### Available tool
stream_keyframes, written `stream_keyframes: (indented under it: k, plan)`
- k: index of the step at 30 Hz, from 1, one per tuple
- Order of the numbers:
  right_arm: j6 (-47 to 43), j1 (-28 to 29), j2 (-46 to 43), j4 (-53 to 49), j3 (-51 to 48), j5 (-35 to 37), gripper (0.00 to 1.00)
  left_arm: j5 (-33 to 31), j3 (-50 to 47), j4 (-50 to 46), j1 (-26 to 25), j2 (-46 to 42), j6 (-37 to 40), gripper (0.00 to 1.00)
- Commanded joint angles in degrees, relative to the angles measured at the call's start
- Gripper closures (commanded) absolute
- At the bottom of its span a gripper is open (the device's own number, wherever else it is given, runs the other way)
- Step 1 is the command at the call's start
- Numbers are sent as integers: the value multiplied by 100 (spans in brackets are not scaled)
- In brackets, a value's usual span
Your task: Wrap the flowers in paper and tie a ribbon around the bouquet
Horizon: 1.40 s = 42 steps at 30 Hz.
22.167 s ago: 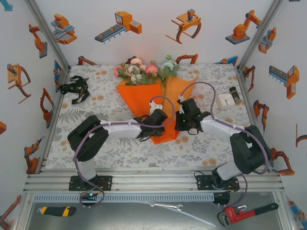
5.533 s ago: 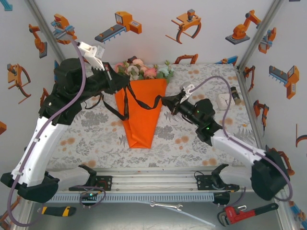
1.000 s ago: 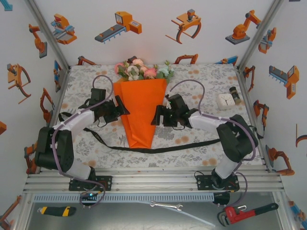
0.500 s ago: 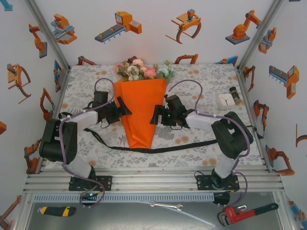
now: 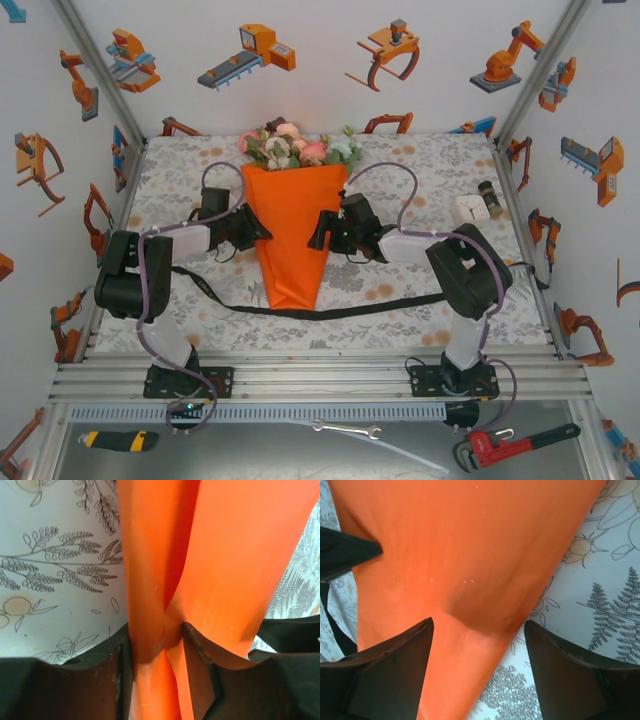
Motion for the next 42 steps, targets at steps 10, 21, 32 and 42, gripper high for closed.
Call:
stream_keyframes:
  k: [10,21,32,42]
  plan:
    - [579,-138,-75,439,-207,-296,74,942,54,487,2,10,-599,99]
    - [603,-171,-1001,-158,-363,-534,94,1172,-209,230,-131,-1090,-883,100]
    - [618,20,-1791,-491,-1299,-312,93,456,-799,-538,-555,-1815,-532,100]
    - [460,51,-1282,-264,-1557,-54,59,1,-1464,243,-736,-1153,-633,79]
